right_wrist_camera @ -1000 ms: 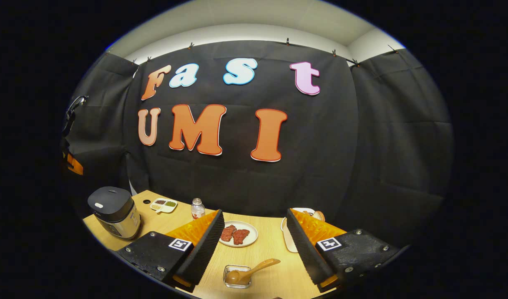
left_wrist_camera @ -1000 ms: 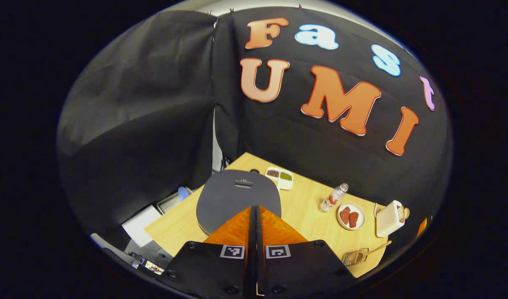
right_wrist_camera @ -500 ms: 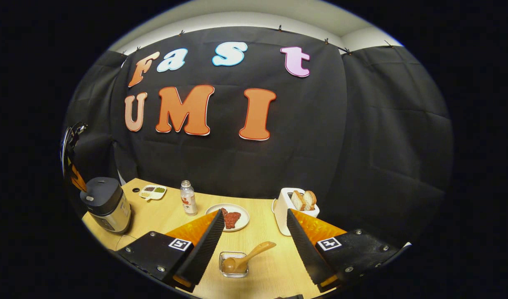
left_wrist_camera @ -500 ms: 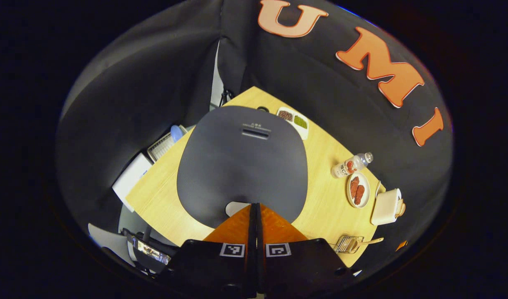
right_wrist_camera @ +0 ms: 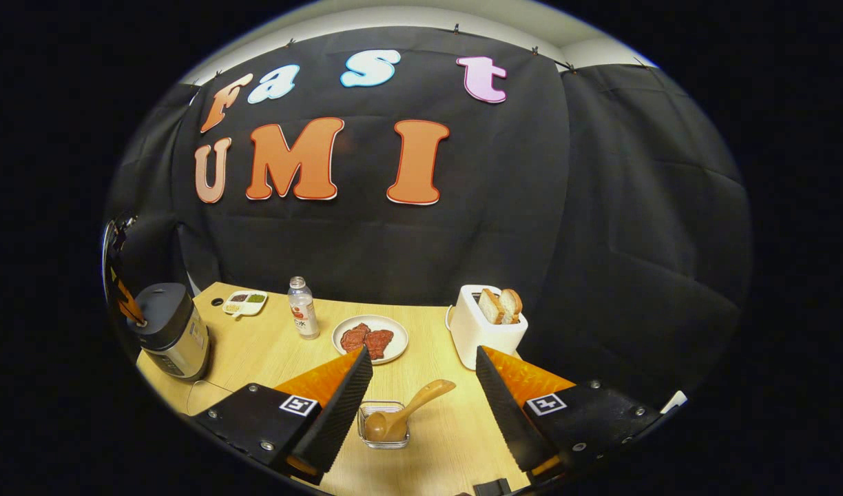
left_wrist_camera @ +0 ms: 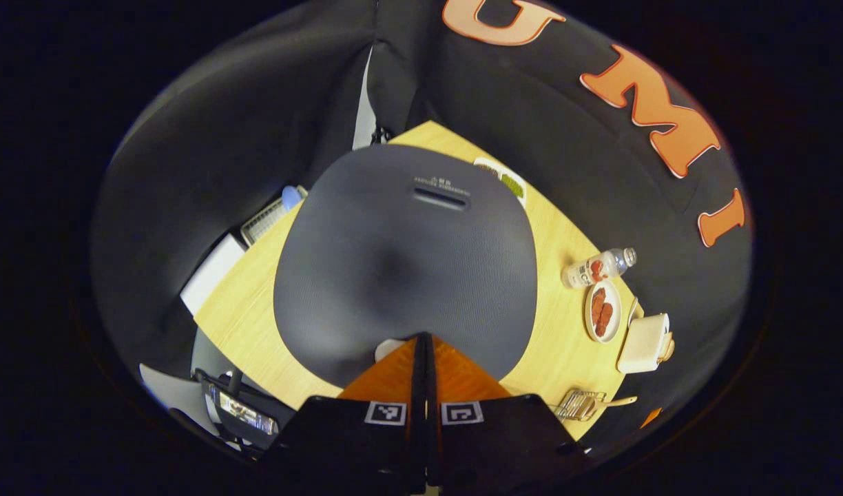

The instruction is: Close the left gripper, press the button to open the rice cooker; take a wooden spoon from the chopstick holder with the right hand, scoop a spoonful of rice and pour it into the rice cooker, then put the wooden spoon back into the chopstick holder.

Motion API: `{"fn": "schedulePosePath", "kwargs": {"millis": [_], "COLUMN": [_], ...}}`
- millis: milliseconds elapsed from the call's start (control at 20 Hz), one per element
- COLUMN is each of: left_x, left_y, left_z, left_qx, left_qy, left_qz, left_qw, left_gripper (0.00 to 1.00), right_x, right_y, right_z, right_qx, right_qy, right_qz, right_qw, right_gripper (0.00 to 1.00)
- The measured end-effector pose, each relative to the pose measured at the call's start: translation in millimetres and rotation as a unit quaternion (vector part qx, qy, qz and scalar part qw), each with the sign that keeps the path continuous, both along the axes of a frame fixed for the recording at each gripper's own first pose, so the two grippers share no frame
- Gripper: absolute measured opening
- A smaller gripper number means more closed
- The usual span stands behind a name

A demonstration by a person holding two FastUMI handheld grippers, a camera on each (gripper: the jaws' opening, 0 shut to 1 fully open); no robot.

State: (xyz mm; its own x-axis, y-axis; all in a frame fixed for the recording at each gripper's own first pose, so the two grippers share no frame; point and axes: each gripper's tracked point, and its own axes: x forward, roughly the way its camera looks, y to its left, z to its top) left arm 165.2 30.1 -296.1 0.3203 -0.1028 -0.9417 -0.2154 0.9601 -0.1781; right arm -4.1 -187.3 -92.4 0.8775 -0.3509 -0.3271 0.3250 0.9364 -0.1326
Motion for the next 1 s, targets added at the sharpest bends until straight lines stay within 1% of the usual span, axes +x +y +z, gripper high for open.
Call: {"fn": "schedulePosePath", "kwargs": {"millis": [50, 150, 200, 250, 300, 350, 450, 550, 650, 700, 800, 850, 900, 1000], "left_x": [3, 0, -1, -2, 0, -2, 3, 20, 30, 29, 30, 27, 23, 11], "left_y": [0, 0, 0, 0, 0, 4, 4, 2, 5, 4, 3, 0, -5, -12], "left_z": [1, 1, 0, 3, 6, 10, 36, 68, 99, 108, 130, 143, 152, 163], "left_qx": [-0.006, -0.017, -0.022, -0.028, -0.03, -0.017, -0.017, -0.009, 0.01, 0.031, 0.073, 0.086, 0.09, 0.091], "left_qy": [-0.014, -0.02, -0.023, -0.029, -0.04, -0.047, -0.097, -0.163, -0.217, -0.236, -0.283, -0.304, -0.319, -0.337], "left_qz": [0.007, 0.004, 0.001, 0.001, -0.001, -0.005, -0.015, -0.024, -0.027, -0.029, -0.047, -0.055, -0.062, -0.066], "left_qw": [1.0, 1.0, 0.999, 0.999, 0.999, 0.999, 0.995, 0.986, 0.976, 0.971, 0.955, 0.947, 0.941, 0.935], "left_gripper": [0.05, 0.03, 0.05, 0.05, 0.06, 0.05, 0.05, 0.05, 0.05, 0.05, 0.05, 0.05, 0.05, 0.05], "right_x": [2, 8, 11, 12, 13, 12, 12, 10, 10, 11, 14, 12, 12, 14], "right_y": [1, 4, 5, 6, 6, 5, 1, -3, -7, -9, -14, -18, -19, -17], "right_z": [-3, -12, -16, -21, -25, -31, -40, -52, -65, -71, -84, -93, -100, -111], "right_qx": [0.006, 0.02, 0.026, 0.031, 0.033, 0.037, 0.047, 0.062, 0.076, 0.08, 0.078, 0.078, 0.081, 0.099], "right_qy": [0.002, 0.007, 0.012, 0.017, 0.026, 0.031, 0.044, 0.061, 0.074, 0.081, 0.094, 0.103, 0.112, 0.122], "right_qz": [0.002, 0.008, 0.012, 0.016, 0.018, 0.021, 0.018, 0.012, 0.008, 0.004, -0.003, -0.005, -0.005, -0.002], "right_qw": [1.0, 1.0, 1.0, 0.999, 0.999, 0.999, 0.998, 0.996, 0.994, 0.993, 0.992, 0.992, 0.99, 0.988], "right_gripper": [0.94, 0.94, 0.94, 0.94, 0.94, 0.94, 0.94, 0.94, 0.94, 0.95, 0.95, 0.94, 0.94, 0.94]}}
